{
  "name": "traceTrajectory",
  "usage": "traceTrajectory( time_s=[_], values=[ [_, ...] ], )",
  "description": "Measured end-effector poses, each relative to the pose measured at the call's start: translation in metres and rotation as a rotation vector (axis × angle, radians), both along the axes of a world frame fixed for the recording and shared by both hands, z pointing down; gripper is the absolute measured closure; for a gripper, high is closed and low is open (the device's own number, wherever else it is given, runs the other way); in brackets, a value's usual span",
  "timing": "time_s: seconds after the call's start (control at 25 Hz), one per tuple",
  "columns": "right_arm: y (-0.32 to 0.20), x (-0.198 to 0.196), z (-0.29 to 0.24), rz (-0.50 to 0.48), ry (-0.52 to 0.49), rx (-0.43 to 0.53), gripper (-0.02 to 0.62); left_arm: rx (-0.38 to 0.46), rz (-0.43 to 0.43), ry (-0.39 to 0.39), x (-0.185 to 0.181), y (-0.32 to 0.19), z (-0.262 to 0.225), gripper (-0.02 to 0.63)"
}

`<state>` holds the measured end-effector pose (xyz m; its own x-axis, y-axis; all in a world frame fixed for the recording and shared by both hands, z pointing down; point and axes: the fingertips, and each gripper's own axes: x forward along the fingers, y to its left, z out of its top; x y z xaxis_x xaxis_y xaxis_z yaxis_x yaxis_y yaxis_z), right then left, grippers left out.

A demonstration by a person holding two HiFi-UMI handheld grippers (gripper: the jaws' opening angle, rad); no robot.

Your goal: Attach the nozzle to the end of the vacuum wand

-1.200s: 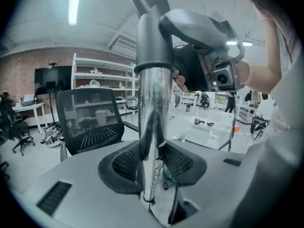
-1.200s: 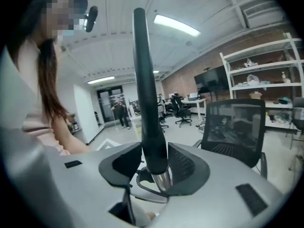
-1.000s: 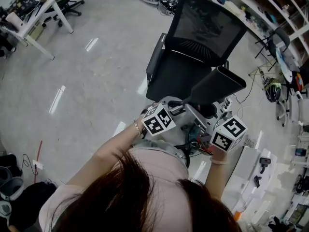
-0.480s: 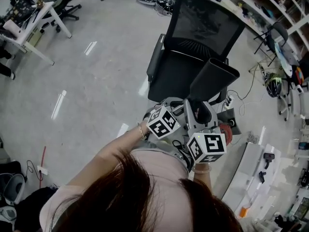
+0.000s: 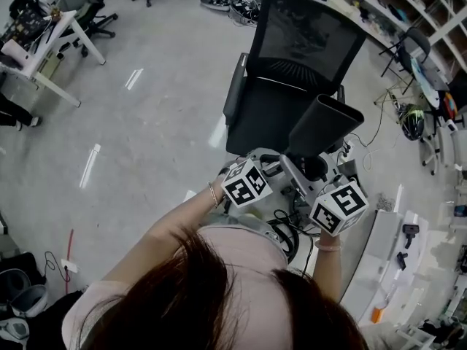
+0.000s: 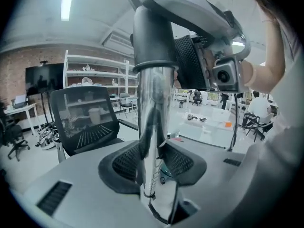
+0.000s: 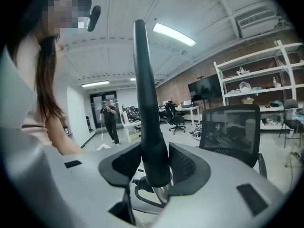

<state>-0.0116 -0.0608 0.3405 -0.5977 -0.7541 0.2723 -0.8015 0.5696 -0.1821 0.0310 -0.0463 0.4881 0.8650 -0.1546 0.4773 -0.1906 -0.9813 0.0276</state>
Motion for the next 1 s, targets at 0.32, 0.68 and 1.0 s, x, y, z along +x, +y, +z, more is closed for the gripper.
traceTrajectory(
  time_s=[0.32, 0.68, 1.0],
  values=[
    [-0.004, 0.003, 0.0, 0.293, 0.021, 0.094, 0.413, 0.003, -0.052, 0.018, -0.005, -0.007, 0.001, 0.454],
    [-0.006, 0.006, -0.002, 0.464, 0.056, 0.111, 0.417, 0.01, -0.1, -0.005, -0.007, -0.012, 0.0, 0.454],
    [-0.001, 0.003, -0.003, 0.461, 0.039, 0.089, 0.417, 0.0, -0.085, 0.011, -0.009, -0.006, -0.002, 0.454]
  ],
)
